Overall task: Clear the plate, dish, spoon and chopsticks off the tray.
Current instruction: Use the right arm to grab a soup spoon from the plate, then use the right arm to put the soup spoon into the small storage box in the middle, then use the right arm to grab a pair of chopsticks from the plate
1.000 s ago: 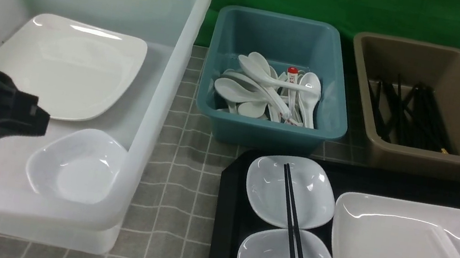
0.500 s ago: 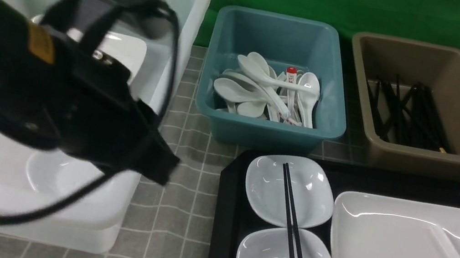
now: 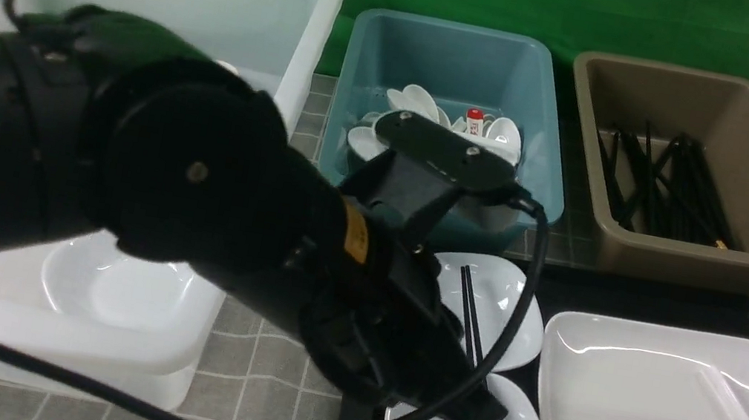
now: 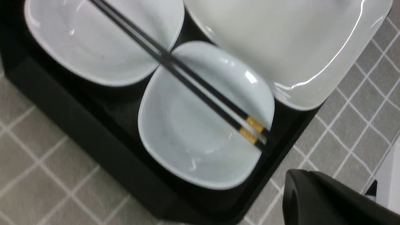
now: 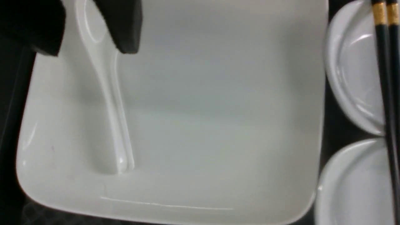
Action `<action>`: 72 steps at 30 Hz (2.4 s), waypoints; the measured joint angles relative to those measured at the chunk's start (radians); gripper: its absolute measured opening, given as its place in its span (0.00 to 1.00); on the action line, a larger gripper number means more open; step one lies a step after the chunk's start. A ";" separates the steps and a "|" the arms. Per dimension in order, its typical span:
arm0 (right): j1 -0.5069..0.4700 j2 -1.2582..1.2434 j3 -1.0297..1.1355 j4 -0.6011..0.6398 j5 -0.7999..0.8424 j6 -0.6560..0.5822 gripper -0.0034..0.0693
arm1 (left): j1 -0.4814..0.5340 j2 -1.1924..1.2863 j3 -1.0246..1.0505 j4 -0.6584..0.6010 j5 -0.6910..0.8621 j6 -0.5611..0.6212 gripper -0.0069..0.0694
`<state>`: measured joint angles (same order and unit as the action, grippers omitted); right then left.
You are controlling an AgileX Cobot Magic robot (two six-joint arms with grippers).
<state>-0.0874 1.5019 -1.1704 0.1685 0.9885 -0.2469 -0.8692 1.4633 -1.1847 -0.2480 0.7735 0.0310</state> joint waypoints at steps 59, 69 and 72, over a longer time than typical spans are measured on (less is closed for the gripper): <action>0.460 0.425 -0.674 0.180 -0.120 0.053 0.70 | 0.330 0.059 -0.206 0.050 0.213 -0.005 0.09; 0.642 0.305 -0.396 0.006 0.172 0.149 0.46 | 0.330 0.055 -0.206 0.045 0.270 0.023 0.09; 0.751 0.307 -0.226 -0.143 0.140 0.289 0.65 | 0.330 0.055 -0.206 0.045 0.291 0.030 0.09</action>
<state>0.6633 1.8093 -1.3968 0.0254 1.1285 0.0421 -0.5390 1.5184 -1.3903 -0.2031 1.0646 0.0608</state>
